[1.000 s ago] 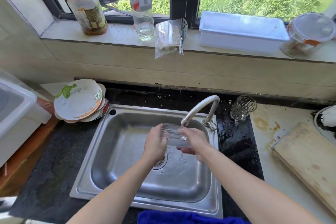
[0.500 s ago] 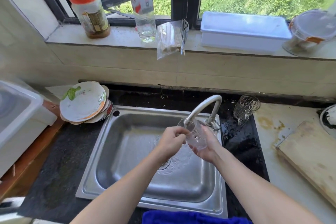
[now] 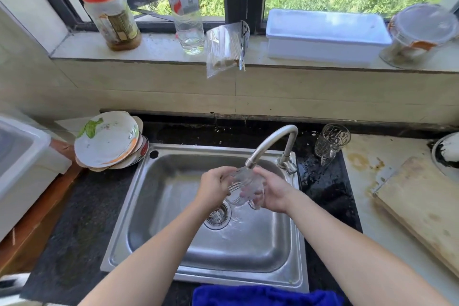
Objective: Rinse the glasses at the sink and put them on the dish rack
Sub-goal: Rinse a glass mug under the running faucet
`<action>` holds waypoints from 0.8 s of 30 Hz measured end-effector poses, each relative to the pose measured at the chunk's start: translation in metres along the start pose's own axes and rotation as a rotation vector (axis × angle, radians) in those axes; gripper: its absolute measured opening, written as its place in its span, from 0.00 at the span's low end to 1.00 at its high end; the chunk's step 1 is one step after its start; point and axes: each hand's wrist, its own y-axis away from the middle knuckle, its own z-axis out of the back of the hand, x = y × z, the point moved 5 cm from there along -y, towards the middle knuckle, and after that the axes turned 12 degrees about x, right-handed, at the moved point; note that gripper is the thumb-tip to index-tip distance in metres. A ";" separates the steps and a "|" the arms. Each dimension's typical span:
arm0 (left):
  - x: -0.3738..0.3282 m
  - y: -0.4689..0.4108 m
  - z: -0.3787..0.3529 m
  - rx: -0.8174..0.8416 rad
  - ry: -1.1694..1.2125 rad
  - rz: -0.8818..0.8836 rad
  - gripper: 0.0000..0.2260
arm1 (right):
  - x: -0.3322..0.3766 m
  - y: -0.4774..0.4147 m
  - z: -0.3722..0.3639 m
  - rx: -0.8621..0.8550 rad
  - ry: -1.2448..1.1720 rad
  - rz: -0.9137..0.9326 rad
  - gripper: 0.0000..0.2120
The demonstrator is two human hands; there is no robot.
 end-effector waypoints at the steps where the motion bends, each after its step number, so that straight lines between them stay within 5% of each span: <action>1: 0.014 0.000 -0.003 0.016 0.099 0.081 0.10 | 0.005 0.002 -0.001 -0.041 0.081 0.059 0.12; 5: 0.049 0.007 -0.021 -0.003 0.702 0.506 0.11 | 0.019 0.008 -0.002 -0.200 0.385 0.316 0.25; 9: 0.047 0.007 -0.038 -0.016 1.227 0.640 0.07 | 0.021 0.012 -0.008 -0.289 0.867 0.440 0.31; 13: 0.043 -0.009 -0.055 0.016 1.216 0.633 0.12 | 0.013 0.016 -0.016 -0.294 1.054 0.438 0.33; 16: 0.036 -0.016 -0.067 0.092 1.209 0.616 0.06 | 0.012 0.023 -0.003 -0.238 1.058 0.381 0.38; 20: 0.022 -0.024 -0.078 0.131 1.225 0.578 0.07 | 0.014 0.047 0.025 -0.411 1.299 0.232 0.13; 24: 0.012 -0.028 -0.086 0.094 1.062 0.572 0.04 | 0.007 0.054 0.041 -0.266 1.283 0.244 0.12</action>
